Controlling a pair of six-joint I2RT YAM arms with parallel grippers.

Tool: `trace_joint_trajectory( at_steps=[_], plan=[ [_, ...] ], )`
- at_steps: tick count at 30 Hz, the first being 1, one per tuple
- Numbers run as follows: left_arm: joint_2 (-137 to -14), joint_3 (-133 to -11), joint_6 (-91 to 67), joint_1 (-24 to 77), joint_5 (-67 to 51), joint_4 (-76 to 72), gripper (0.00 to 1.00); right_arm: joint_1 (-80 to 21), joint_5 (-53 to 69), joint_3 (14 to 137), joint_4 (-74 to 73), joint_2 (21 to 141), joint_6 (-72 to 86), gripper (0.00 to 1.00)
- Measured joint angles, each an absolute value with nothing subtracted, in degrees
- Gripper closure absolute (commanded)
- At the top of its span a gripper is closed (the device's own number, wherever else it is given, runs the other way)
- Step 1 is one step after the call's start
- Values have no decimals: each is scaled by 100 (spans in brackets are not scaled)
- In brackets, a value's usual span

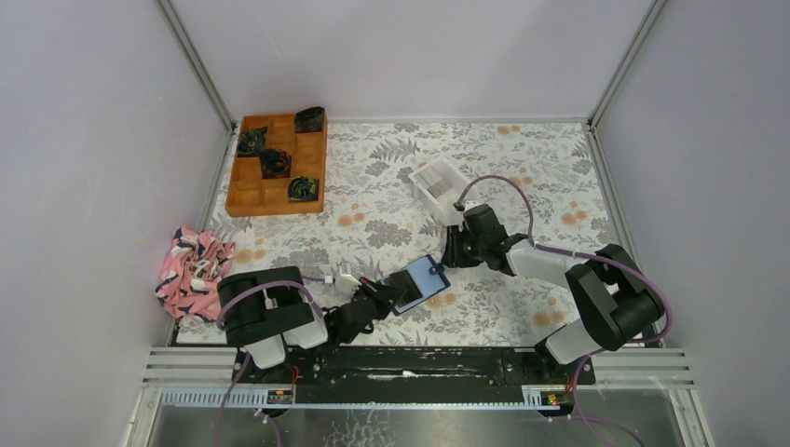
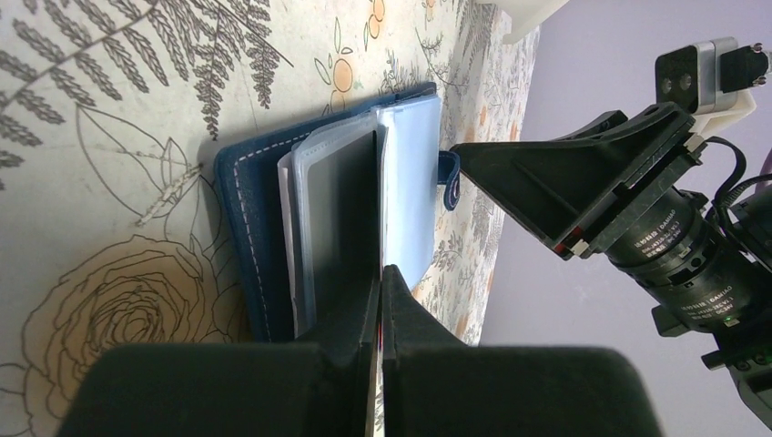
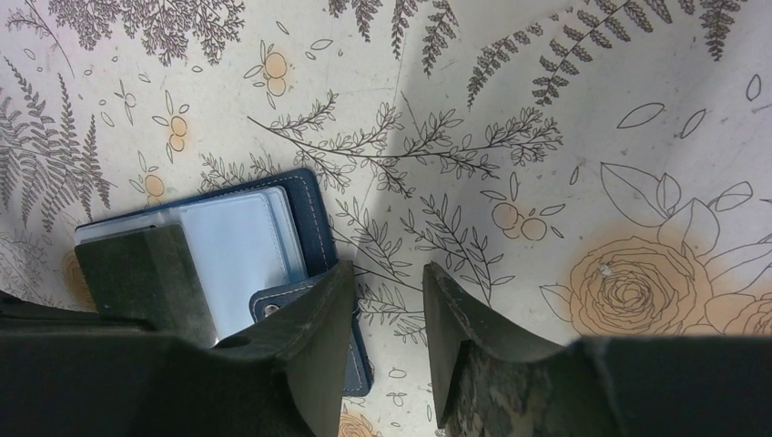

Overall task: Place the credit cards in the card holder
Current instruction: Insert the credit card into the card holder.

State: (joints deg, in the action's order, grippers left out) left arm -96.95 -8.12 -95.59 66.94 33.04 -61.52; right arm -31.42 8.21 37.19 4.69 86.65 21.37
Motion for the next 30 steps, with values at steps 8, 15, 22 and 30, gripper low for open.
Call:
trace_joint_trajectory(
  at_steps=[8, 15, 22, 30],
  plan=[
    [-9867, -794, -9421, 6630, 3168, -6477, 100, -3148, 829, 3719, 611, 8722, 2152, 59],
    [-9883, -803, -9327, 6622, 3146, -6497, 100, -3159, 847, 3719, 657, 8742, 2156, 59],
    [-10047, -858, -9282, 6622, 3144, -6685, 100, -3192, 847, 3721, 694, 8761, 2189, 59],
    [-10363, -910, -9275, 6622, 3142, -7011, 100, -3245, 851, 3721, 792, 8803, 2246, 59]
  ],
)
